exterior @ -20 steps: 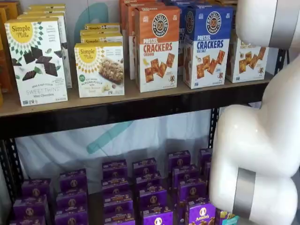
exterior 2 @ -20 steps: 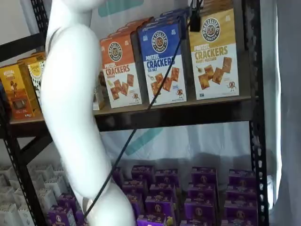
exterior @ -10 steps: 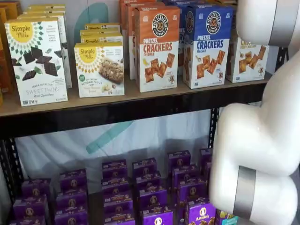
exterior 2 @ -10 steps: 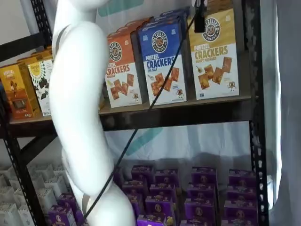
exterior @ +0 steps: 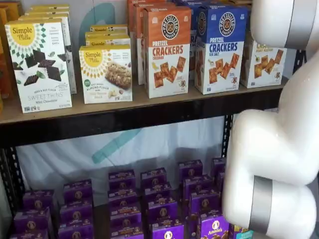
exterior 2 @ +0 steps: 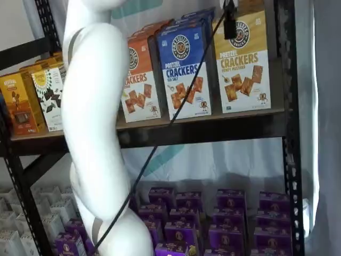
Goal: Retrieve the yellow and white box located on the top shelf, the sixth one from the left
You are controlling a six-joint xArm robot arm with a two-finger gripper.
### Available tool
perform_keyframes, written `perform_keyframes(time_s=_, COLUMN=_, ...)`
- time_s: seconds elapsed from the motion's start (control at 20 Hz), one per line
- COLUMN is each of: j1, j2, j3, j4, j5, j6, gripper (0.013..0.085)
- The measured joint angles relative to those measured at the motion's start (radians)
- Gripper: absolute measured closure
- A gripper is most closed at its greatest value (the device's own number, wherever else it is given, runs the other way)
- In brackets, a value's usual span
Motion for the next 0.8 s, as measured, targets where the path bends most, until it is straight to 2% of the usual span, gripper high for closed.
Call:
perform_keyframes(time_s=0.2, j1=0.023, j2=0.019, j3=-0.029, j4=-0.059, j5=0.023, j6=0.005, gripper=0.013)
perform_keyframes(time_s=0.4, j1=0.035, j2=0.049, j3=-0.079, j4=-0.087, j5=0.072, j6=0.014, gripper=0.013)
perform_keyframes(time_s=0.55, j1=0.039, j2=0.054, j3=-0.084, j4=-0.099, j5=0.08, j6=0.016, gripper=0.013)
perform_keyframes(time_s=0.8, j1=0.032, j2=0.062, j3=-0.093, j4=-0.086, j5=0.092, j6=0.015, gripper=0.013)
